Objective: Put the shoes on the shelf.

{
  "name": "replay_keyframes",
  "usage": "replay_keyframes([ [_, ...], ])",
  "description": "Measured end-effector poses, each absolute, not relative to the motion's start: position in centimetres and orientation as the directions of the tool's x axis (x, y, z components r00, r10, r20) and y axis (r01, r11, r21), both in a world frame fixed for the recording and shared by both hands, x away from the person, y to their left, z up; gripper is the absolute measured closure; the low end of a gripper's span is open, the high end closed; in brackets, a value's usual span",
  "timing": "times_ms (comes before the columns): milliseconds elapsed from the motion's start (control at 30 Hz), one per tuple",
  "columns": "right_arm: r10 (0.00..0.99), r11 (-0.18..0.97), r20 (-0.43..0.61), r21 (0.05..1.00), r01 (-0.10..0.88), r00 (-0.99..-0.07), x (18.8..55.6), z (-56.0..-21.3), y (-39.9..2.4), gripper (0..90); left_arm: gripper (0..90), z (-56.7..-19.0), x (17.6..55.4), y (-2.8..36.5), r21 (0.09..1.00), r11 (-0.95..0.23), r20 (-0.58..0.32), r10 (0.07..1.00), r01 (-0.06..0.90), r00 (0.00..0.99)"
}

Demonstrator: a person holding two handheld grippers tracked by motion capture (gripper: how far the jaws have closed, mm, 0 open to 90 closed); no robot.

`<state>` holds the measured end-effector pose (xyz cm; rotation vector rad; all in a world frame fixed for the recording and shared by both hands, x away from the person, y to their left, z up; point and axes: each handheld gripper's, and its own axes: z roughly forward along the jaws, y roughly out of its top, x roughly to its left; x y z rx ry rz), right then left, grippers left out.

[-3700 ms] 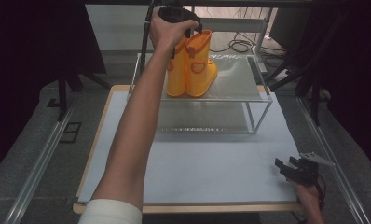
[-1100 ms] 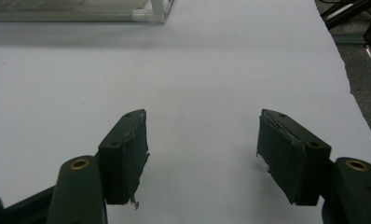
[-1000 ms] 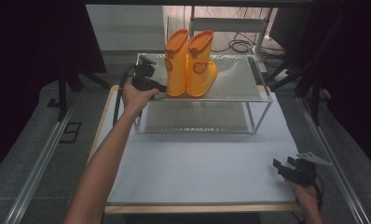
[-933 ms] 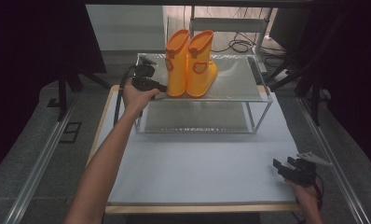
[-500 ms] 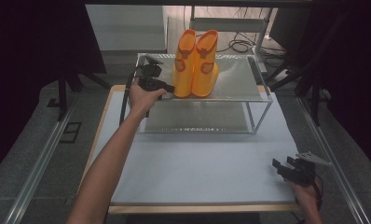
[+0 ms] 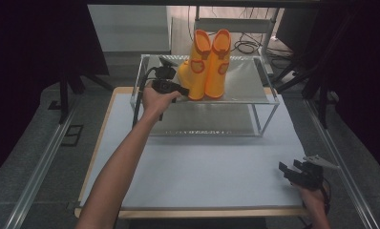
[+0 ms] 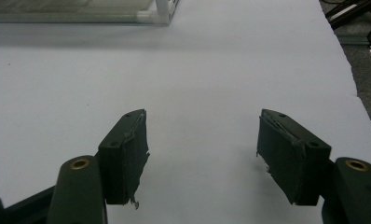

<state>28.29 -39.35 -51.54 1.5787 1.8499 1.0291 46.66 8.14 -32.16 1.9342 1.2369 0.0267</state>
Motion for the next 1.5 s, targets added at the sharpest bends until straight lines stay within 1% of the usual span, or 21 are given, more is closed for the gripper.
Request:
replay_keyframes([
  [267, 0.973, 0.046, 0.101, 0.798, 0.600, -0.209, 28.3, -51.6, -39.3, 33.3, 89.7, -32.4, 46.6, 8.3, 0.647, -0.163, -0.400, 0.758, 0.744, 0.515],
  [367, 0.973, 0.049, 0.098, 0.800, 0.598, -0.210, 28.3, -51.6, -39.2, 33.3, 89.8, -32.1, 46.4, 7.9, 0.650, -0.183, -0.371, 0.771, 0.738, 0.517],
  [567, 0.972, 0.052, 0.096, 0.800, 0.598, -0.213, 28.3, -51.6, -39.2, 33.3, 89.6, -32.3, 46.4, 8.2, 0.652, -0.173, -0.384, 0.764, 0.738, 0.519],
  [600, 0.972, 0.049, 0.099, 0.799, 0.599, -0.211, 28.3, -51.6, -39.2, 33.3, 88.6, -32.3, 46.4, 8.3, 0.654, -0.176, -0.377, 0.767, 0.735, 0.519],
  [667, 0.972, 0.045, 0.102, 0.799, 0.599, -0.210, 28.3, -51.6, -39.3, 33.3, 83.4, -32.3, 46.3, 8.6, 0.662, -0.187, -0.358, 0.772, 0.726, 0.525],
  [767, 0.973, 0.043, 0.101, 0.801, 0.597, -0.206, 28.2, -51.5, -39.4, 33.3, 77.0, -32.3, 46.1, 9.3, 0.672, -0.170, -0.377, 0.759, 0.721, 0.531],
  [833, 0.973, 0.042, 0.101, 0.803, 0.594, -0.205, 28.2, -51.5, -39.4, 33.3, 72.8, -32.2, 45.9, 9.6, 0.677, -0.178, -0.359, 0.767, 0.714, 0.532],
  [867, 0.973, 0.042, 0.101, 0.803, 0.594, -0.206, 28.2, -51.5, -39.4, 33.3, 71.8, -32.1, 45.7, 9.9, 0.682, -0.187, -0.344, 0.771, 0.707, 0.536],
  [1267, 0.973, 0.048, 0.097, 0.803, 0.594, -0.211, 28.2, -51.4, -39.2, 33.1, 60.4, -30.9, 42.5, 13.0, 0.716, -0.227, -0.321, 0.733, 0.660, 0.600],
  [1500, 0.972, 0.052, 0.095, 0.803, 0.593, -0.214, 28.2, -51.4, -39.1, 33.1, 57.8, -31.4, 40.1, 14.2, 0.739, -0.254, -0.307, 0.697, 0.623, 0.648],
])
